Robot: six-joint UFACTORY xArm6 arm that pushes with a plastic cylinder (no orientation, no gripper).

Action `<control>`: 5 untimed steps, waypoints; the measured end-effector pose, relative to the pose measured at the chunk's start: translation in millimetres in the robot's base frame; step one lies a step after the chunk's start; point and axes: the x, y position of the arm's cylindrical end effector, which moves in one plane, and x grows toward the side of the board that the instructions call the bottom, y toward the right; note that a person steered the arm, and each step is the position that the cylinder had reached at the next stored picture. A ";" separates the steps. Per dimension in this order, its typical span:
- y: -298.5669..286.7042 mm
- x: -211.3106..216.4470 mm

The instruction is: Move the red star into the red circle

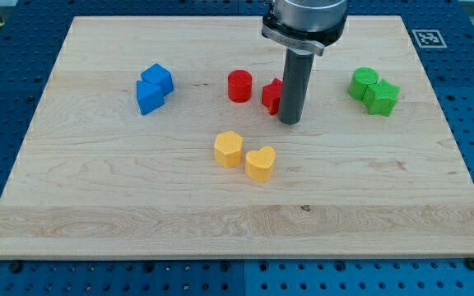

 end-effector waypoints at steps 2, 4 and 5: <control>1.6 -10.0; -5.5 -6.3; 21.6 7.1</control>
